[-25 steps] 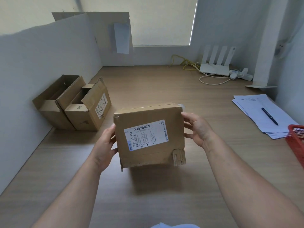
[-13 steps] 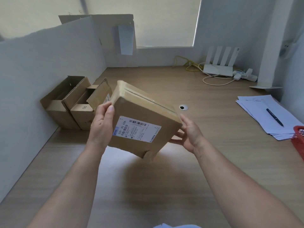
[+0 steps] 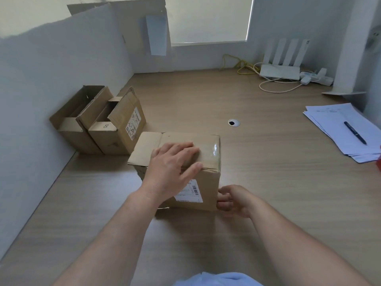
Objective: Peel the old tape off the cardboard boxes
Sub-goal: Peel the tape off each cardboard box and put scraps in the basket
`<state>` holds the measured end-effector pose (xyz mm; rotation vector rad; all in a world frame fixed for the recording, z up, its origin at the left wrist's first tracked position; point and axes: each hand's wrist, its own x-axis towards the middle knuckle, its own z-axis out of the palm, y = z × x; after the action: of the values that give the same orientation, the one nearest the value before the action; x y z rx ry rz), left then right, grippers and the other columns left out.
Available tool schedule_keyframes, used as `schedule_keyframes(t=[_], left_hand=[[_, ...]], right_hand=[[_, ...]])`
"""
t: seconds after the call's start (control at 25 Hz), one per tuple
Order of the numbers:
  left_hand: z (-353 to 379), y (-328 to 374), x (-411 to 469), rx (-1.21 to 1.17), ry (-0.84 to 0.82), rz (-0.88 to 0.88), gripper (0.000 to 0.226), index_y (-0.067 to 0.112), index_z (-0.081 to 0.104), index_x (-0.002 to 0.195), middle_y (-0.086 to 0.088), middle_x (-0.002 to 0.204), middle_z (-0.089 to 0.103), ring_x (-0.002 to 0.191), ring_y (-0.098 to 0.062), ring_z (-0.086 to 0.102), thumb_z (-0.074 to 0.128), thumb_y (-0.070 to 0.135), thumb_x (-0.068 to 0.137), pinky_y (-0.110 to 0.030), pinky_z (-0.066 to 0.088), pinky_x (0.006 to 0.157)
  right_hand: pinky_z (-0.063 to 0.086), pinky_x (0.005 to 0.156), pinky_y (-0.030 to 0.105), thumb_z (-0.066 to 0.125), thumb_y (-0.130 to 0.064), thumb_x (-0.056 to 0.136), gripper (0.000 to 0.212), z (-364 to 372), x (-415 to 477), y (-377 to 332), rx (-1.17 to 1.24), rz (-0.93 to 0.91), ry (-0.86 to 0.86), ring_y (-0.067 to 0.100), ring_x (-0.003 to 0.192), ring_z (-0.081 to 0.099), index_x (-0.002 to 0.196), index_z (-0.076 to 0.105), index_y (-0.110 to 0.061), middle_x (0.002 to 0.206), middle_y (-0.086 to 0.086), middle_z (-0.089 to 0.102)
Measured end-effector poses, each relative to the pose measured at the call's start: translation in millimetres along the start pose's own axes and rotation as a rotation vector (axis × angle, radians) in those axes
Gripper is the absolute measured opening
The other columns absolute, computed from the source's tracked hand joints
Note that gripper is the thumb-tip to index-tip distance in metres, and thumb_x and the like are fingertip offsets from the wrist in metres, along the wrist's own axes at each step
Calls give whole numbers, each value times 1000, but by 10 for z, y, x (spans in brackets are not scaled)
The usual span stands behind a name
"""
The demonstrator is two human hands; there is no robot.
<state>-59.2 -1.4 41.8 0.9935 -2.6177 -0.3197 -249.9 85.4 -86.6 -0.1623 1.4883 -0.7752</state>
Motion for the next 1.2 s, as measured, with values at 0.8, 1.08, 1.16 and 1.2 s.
schedule_keyframes(t=[0.8,1.08,1.16,1.2], left_hand=[[-1,75,413,133,-327,44,121,33,11,151,10,161,-4,145,-4,-15,18,101,51,-45,-14,117],[-37,31,500,125,-401,88,120,38,5,151,12,160,-5,144,-4,-15,27,98,50,-36,-20,115],[-88,-13,501,112,-437,95,115,39,3,151,13,160,-8,143,-3,-18,28,90,51,-33,-21,113],[-116,-36,501,104,-455,101,114,40,2,151,13,160,-10,143,-2,-18,29,87,51,-31,-22,112]], right_hand=[[47,72,25,42,-17,93,28,85,-581,-1137,86,-760,-44,11,81,61,92,70,-10,87,1,67],[52,78,37,50,1,89,21,-16,-579,-1160,99,-777,-90,17,85,64,80,65,-11,92,8,69],[52,84,40,54,2,88,20,-16,-579,-1170,57,-800,-86,18,87,63,79,67,-11,94,10,68],[52,85,39,55,2,88,20,-2,-582,-1180,32,-814,-71,18,88,62,79,67,-12,95,11,67]])
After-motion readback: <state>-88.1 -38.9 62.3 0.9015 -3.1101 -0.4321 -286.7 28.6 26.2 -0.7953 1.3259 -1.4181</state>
